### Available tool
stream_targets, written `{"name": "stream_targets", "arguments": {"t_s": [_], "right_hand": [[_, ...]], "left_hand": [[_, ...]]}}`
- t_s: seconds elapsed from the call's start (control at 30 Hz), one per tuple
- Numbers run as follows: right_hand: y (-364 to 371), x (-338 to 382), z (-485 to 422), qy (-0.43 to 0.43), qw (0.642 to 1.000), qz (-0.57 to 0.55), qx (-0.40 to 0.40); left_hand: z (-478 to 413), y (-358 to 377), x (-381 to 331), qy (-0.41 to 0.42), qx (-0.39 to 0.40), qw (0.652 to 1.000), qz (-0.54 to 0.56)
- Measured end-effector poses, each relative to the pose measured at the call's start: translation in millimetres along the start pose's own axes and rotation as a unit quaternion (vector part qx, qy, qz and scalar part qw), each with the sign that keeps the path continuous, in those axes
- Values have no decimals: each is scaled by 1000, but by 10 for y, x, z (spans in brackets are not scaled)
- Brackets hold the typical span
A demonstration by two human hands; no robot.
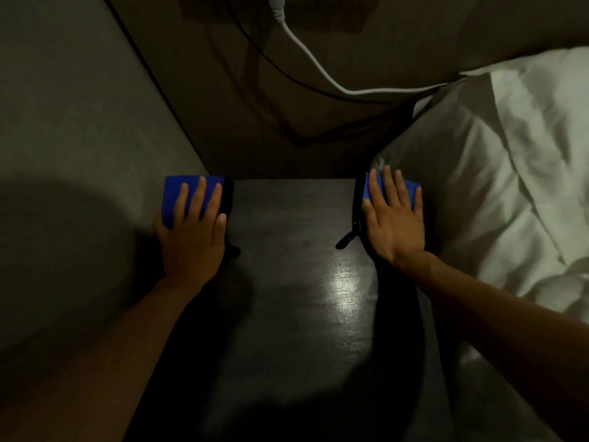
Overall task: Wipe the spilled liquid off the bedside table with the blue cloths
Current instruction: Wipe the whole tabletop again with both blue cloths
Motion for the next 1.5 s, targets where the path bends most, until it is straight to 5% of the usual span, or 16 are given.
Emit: {"name": "stream_targets", "arguments": {"t_s": [0.63,0.97,1.5], "right_hand": [[147,227,616,69,998,7,0],[268,625,695,55,998,13,16],[319,1530,659,-30,1000,-4,7]], "left_hand": [[270,-113,109,-21,-8,999,36],[255,-106,254,41,21,998,33],[259,-110,242,21,39,997,55]]}}
Point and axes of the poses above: each hand's wrist, its own z-axis away from the middle knuckle, its own y-axis out of the palm, x = y × z, the point moved 6 cm from there along -z, towards the middle knuckle, and after that the axes turned 2 degrees about x, right-handed, at the moved point
